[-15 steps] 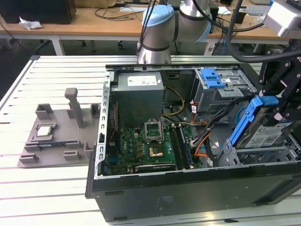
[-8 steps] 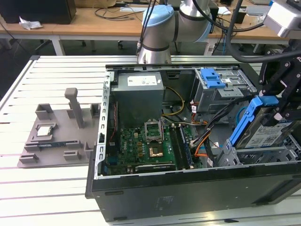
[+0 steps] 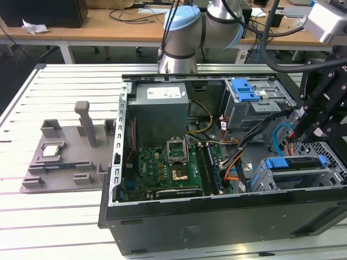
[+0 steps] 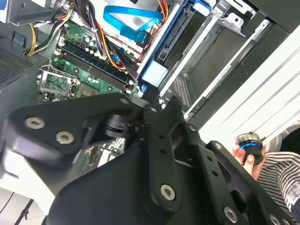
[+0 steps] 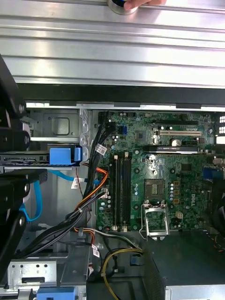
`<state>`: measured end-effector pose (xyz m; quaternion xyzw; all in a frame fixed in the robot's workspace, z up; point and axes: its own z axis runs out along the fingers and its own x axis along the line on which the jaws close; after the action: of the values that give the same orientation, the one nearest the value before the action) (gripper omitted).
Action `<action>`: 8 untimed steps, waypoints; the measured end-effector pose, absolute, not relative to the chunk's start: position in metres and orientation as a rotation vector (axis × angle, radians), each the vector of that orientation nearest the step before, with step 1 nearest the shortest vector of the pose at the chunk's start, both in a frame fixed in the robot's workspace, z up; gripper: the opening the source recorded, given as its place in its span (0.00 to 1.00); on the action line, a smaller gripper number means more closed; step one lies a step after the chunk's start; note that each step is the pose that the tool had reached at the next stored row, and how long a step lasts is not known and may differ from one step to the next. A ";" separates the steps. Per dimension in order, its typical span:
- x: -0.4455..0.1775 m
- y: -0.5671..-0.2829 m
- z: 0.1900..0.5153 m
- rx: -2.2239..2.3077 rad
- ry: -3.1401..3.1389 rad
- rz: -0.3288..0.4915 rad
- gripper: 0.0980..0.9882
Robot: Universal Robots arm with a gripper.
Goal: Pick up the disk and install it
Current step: 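Insert the disk into the insertion slot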
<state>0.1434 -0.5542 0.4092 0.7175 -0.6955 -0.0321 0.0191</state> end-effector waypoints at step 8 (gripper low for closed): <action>0.143 -0.554 0.409 2.227 -2.159 -0.100 0.01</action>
<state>0.1434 -0.5542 0.4089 0.7175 -0.6955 -0.0321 0.0191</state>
